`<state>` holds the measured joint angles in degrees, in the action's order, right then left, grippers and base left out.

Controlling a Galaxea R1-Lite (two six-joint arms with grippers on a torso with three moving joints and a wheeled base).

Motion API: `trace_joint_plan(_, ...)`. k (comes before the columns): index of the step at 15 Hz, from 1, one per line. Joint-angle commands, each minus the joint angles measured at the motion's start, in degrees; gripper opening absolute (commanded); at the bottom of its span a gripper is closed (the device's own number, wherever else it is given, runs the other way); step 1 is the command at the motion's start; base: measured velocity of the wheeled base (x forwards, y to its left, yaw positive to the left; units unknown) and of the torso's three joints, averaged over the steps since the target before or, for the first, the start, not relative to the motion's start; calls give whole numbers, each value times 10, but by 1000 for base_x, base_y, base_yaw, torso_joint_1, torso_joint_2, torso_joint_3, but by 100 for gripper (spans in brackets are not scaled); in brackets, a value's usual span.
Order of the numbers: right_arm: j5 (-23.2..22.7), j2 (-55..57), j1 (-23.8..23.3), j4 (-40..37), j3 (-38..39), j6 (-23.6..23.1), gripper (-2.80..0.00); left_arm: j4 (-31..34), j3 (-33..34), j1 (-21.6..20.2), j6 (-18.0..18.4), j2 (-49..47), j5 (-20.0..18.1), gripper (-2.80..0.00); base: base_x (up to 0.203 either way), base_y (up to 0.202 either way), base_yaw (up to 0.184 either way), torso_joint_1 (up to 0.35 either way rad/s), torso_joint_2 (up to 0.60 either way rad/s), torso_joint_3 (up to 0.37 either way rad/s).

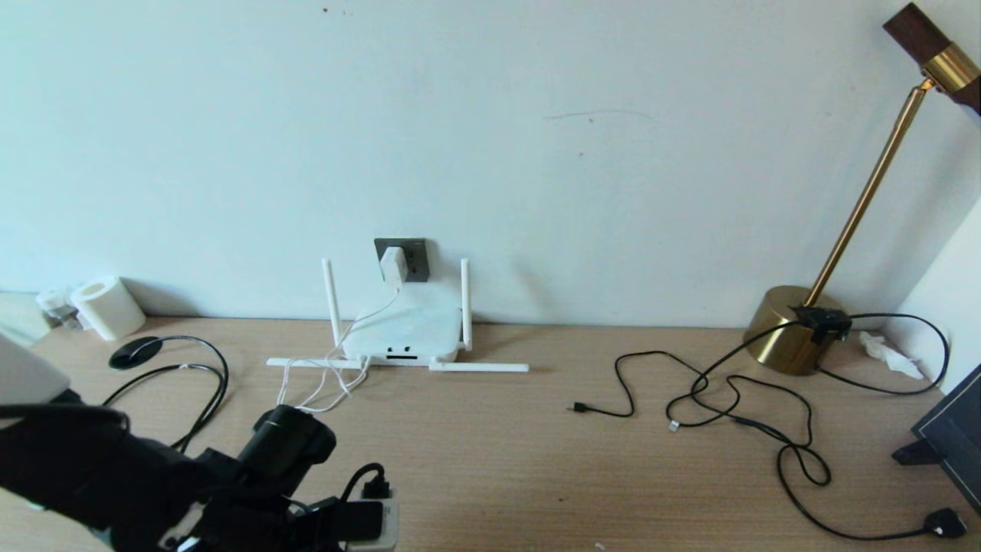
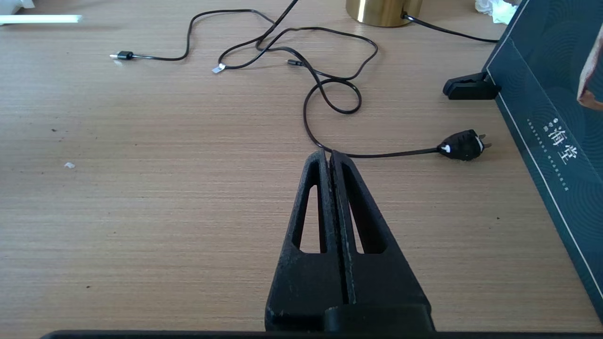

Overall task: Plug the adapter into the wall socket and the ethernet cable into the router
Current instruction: Pick up cable, then hand it to the other hand

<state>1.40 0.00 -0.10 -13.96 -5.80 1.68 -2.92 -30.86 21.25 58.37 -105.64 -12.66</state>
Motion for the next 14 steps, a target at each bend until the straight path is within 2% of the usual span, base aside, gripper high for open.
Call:
trace_joint_plan(1,0,0,0,-1,0,0,-280,-11,12,0,3,-6,1,-280,0,0,0,0,0,0)
trace_joint_plan(4,0,0,0,-1,0,0,-280,-6,9,1,3,39,0,-280,0,0,0,0,0,0)
trace_joint_plan(6,0,0,0,-1,0,0,-280,25,-13,1,2,103,-2,-280,0,0,0,0,0,0)
trace_joint_plan(9,0,0,0,0,0,0,-280,173,-139,3,2,169,-3,-280,0,0,0,0,0,0)
trace_joint_plan(11,0,0,0,-1,0,0,-280,201,-220,12,1,176,-4,-280,0,0,0,0,0,0)
trace_joint_plan(14,1,0,0,0,0,-2,-280,205,-340,30,-7,145,-1,-280,0,0,0,0,0,0)
